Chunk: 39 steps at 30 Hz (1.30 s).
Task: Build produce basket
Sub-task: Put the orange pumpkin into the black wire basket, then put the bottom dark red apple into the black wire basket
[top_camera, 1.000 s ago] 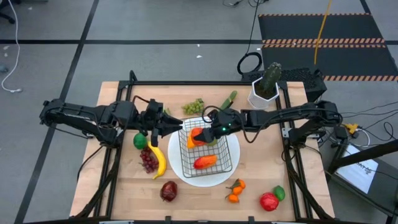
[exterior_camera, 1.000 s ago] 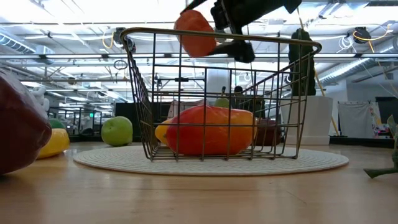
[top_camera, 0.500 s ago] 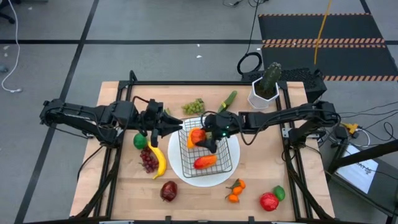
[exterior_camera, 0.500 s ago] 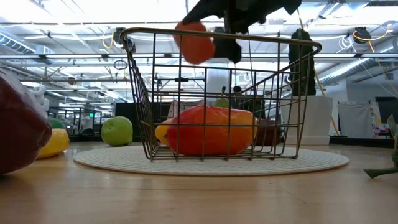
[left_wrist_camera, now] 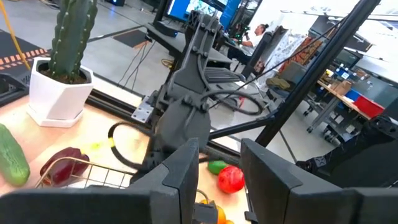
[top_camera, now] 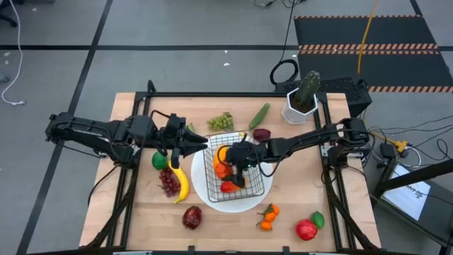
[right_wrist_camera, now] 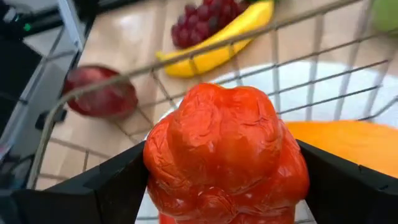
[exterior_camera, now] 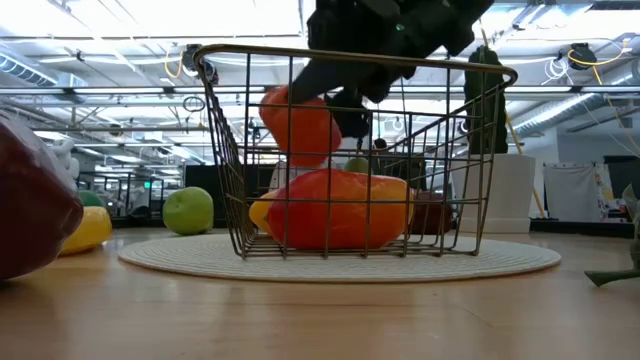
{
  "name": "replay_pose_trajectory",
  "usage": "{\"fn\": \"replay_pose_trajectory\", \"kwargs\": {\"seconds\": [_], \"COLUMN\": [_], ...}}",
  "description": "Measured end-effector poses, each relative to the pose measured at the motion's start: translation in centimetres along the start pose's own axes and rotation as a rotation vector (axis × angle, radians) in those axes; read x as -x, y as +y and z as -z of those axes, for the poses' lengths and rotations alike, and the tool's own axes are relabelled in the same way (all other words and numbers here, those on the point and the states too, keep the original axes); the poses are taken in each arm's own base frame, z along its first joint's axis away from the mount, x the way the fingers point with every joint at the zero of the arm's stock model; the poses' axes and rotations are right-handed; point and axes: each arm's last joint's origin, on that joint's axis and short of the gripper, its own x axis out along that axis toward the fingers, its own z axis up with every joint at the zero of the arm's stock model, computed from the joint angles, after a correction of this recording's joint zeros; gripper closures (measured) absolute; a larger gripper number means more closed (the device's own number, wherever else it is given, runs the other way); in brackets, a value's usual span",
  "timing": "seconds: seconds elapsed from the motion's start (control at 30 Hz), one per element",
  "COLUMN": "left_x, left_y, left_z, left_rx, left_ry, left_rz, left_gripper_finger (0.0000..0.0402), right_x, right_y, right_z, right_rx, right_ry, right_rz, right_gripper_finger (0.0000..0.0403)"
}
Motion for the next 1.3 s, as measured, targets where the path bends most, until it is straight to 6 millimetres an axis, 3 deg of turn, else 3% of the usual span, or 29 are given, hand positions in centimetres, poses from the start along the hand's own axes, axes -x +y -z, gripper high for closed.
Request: {"fn": "replay_pose_trajectory", "kwargs": {"seconds": [0.33, 0.5, 0.77, 0.9, 1.07, 1.3], "left_x": [0.0, 0.0, 0.1, 0.1, 0.2, 0.5], "left_y": [0.2, 0.6, 0.9, 1.0, 1.0, -1.2], "left_z": [0.0, 0.2, 0.2, 0.2, 0.9, 3.0], "left_rx": [0.007, 0.028, 0.095, 0.121, 0.200, 0.357], "left_ry": [-0.020, -0.020, -0.072, -0.093, -0.050, 0.062], "left_rz": [-0.060, -0.136, -0.237, -0.273, -0.300, -0.245], "left_gripper_finger": [0.0282, 0.0282, 0.0282, 0.0282, 0.0282, 0.0282], "right_x": [-0.1, 0.3, 2.0, 3.3, 5.9, 12.9], "right_y": [-0.9, -1.3, -2.2, -2.5, -2.3, -2.1], "right_z": [0.6, 0.2, -0.8, -1.5, -2.9, -4.4], "right_rx": [0.048, 0.045, 0.071, 0.109, 0.147, 0.189], "right_ry": [0.068, 0.067, 0.052, 0.027, -0.052, -0.157], "right_rz": [0.027, -0.041, -0.110, -0.123, -0.121, -0.084], "right_gripper_finger": [0.0048, 0.0048, 0.0008, 0.0009, 0.0007, 0.0009]}}
